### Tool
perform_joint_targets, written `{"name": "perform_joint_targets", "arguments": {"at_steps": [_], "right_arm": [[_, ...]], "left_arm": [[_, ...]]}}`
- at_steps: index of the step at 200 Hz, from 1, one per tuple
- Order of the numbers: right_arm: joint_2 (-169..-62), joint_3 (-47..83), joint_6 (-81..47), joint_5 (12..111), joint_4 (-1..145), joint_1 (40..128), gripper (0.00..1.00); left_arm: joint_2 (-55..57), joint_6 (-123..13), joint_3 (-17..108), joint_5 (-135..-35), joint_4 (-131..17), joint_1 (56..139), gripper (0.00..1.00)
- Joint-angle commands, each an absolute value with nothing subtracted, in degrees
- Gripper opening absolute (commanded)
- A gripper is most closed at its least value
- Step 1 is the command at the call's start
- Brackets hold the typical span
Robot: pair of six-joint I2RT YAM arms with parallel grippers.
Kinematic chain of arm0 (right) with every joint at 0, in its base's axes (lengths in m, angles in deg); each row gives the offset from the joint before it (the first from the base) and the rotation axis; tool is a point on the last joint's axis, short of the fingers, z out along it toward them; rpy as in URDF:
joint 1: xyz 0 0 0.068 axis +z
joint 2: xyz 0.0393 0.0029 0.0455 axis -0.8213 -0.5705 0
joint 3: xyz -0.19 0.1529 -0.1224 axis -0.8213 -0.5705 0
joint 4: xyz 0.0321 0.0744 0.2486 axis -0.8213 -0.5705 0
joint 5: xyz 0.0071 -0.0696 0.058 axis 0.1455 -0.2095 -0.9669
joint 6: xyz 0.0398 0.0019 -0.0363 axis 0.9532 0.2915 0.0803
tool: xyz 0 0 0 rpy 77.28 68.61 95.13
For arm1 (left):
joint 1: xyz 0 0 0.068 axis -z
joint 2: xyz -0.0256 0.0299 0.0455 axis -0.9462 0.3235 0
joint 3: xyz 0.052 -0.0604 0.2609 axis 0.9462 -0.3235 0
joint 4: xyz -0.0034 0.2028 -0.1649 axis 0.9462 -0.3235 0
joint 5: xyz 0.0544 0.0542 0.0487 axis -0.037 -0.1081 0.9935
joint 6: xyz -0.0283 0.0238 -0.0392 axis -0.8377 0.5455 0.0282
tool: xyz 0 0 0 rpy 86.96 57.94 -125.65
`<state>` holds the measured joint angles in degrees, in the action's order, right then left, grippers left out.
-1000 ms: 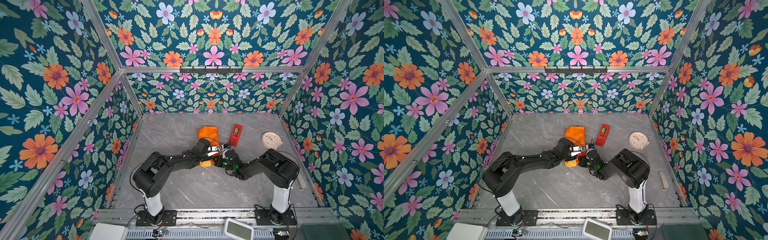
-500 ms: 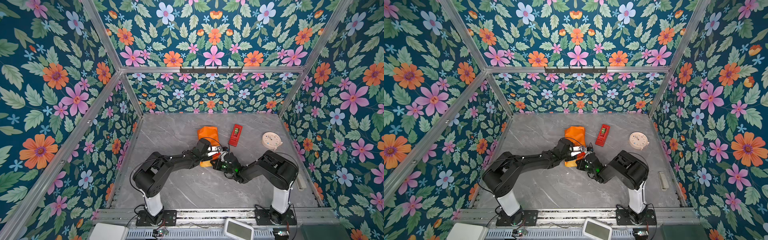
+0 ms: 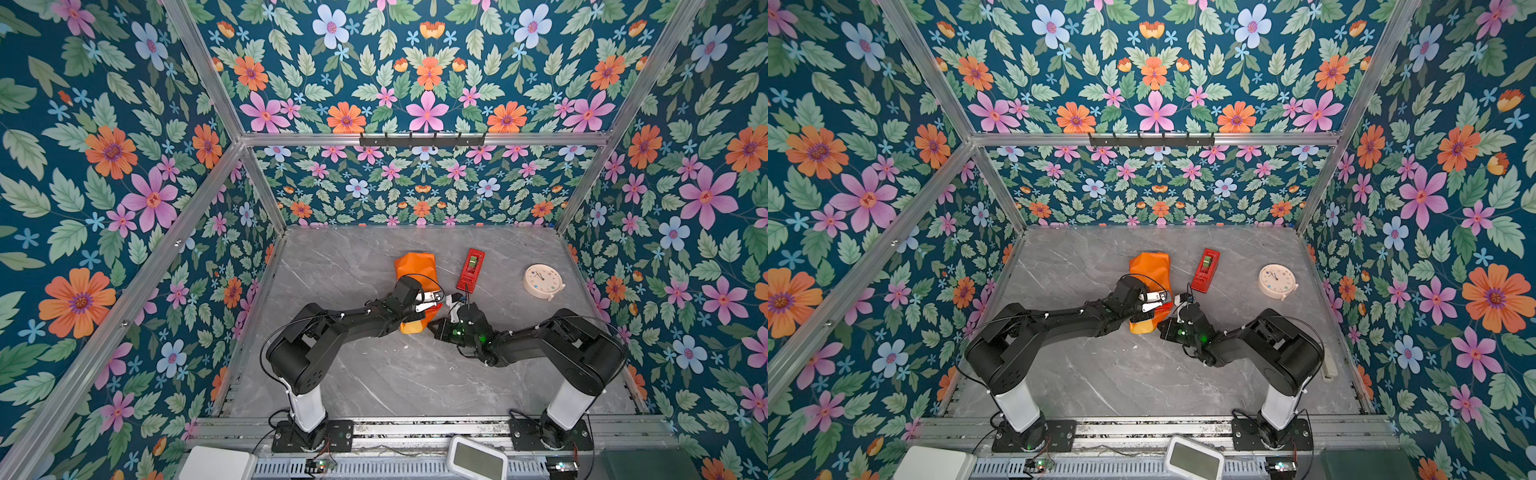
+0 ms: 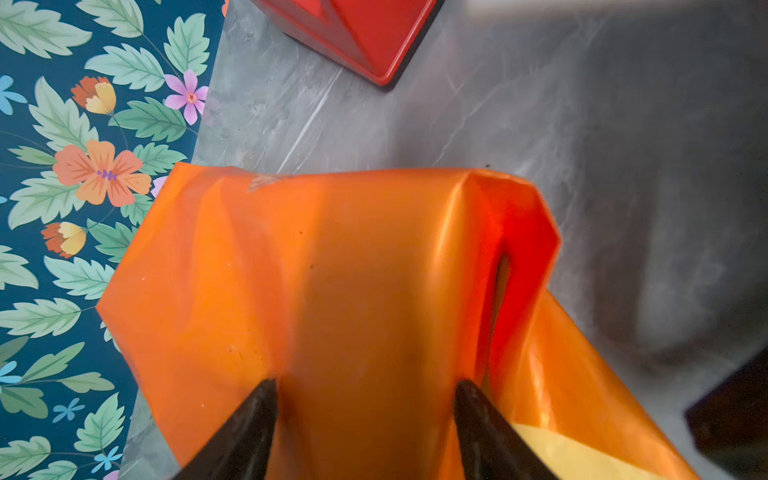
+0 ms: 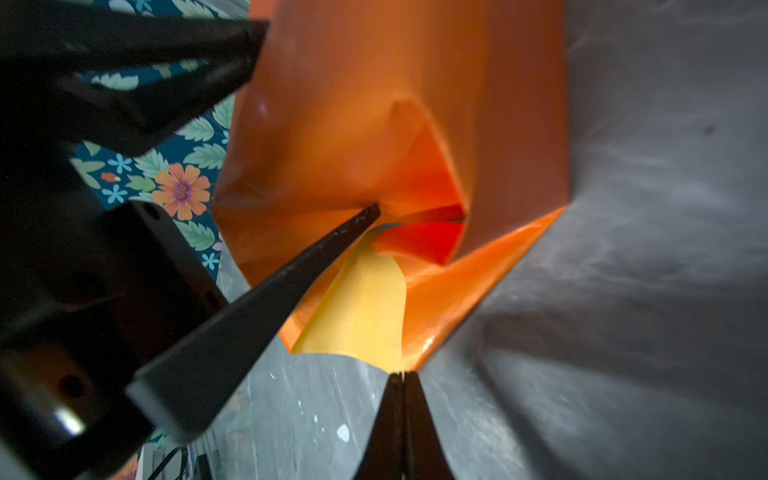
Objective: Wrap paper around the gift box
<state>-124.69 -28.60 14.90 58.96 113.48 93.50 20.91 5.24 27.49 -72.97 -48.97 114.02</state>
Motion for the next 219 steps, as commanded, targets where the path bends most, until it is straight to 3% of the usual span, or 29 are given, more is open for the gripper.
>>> {"name": "perform_joint_targets", "arguments": {"at_steps": [1,47,102,153,160,182,219], "right_arm": [[-119.7,-30.4,12.3,56.8,109.7,90.8,0.0],[-109.9,-30.6,7.4,56.4,99.3,84.3,0.04],[-111.8,-21.7,6.8,56.2,95.1,81.5,0.26],[-124.0,-11.4,11.0,52.1,94.5,81.5,0.49],[-125.4,-10.2,11.2,51.1,94.3,81.5,0.54],[-127.9,-8.6,12.1,48.6,95.1,81.5,0.55],[-127.7,-9.5,12.9,46.9,95.6,81.7,0.53]], "left_arm": [[20.8,1.2,27.8,-77.7,-60.5,114.0,0.7],[17.1,-3.8,29.4,-78.4,-58.2,114.0,0.74],[6.4,-15.0,22.5,-77.5,-49.2,113.5,0.79],[-2.9,-53.0,13.3,-77.7,-42.5,104.2,0.78],[-2.6,-58.8,12.9,-80.0,-41.5,102.5,0.77],[1.5,-66.7,15.4,-86.4,-41.9,100.9,0.73],[10.8,-69.7,21.7,-93.4,-45.2,100.9,0.52]]}}
